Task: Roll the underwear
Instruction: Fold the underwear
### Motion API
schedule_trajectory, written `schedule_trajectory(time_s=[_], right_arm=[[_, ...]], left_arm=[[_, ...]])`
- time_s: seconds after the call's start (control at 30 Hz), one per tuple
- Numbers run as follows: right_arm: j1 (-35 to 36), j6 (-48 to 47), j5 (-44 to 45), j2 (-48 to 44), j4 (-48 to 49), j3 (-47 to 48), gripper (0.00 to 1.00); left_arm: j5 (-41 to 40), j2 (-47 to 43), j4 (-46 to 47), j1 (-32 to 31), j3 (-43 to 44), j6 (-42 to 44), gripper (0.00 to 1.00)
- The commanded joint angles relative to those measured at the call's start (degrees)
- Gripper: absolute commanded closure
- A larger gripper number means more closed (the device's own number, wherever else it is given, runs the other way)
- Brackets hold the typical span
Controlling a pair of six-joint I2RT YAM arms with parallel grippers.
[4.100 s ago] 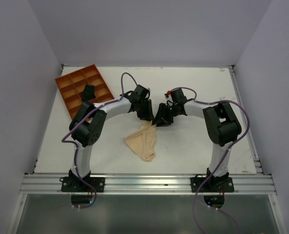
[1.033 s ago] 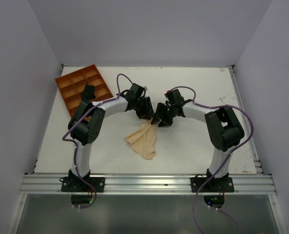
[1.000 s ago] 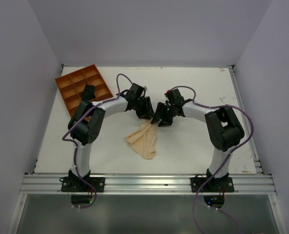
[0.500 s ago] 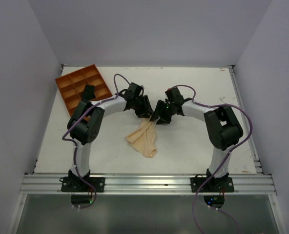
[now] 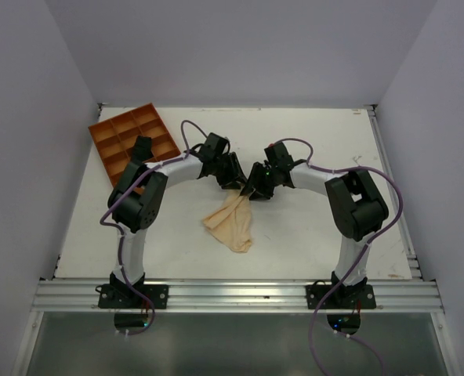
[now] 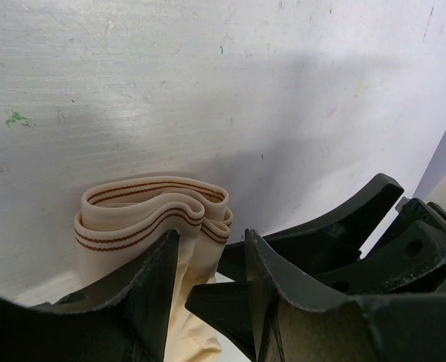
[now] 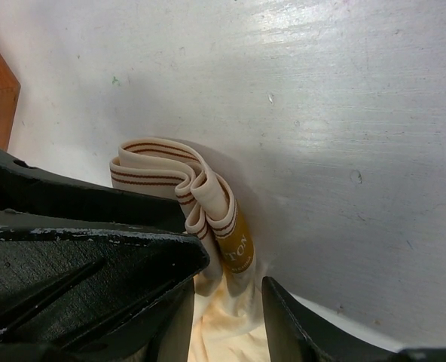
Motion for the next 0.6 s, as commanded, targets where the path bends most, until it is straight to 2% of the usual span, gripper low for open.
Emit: schedule_trajectory(time_s=[0.0,0.17,0.57], right_arm=[[0.7,2.3,1.5,0.2,7.5,0.7,0.55],[0.7,3.8,1.0,0.1,9.6,0.1,0.51],[1.1,6.6,0.1,-1.0,13.1,-1.6,0.48]], left_arm=[[5.9,-2.1,0.4,-2.2,1.9,-1.8,0.55],[6.0,-2.2,0.5,-2.2,1.9,-2.2,0.55],[5.7,-1.5,0.6,-2.3,1.6,-2.3,0.55]])
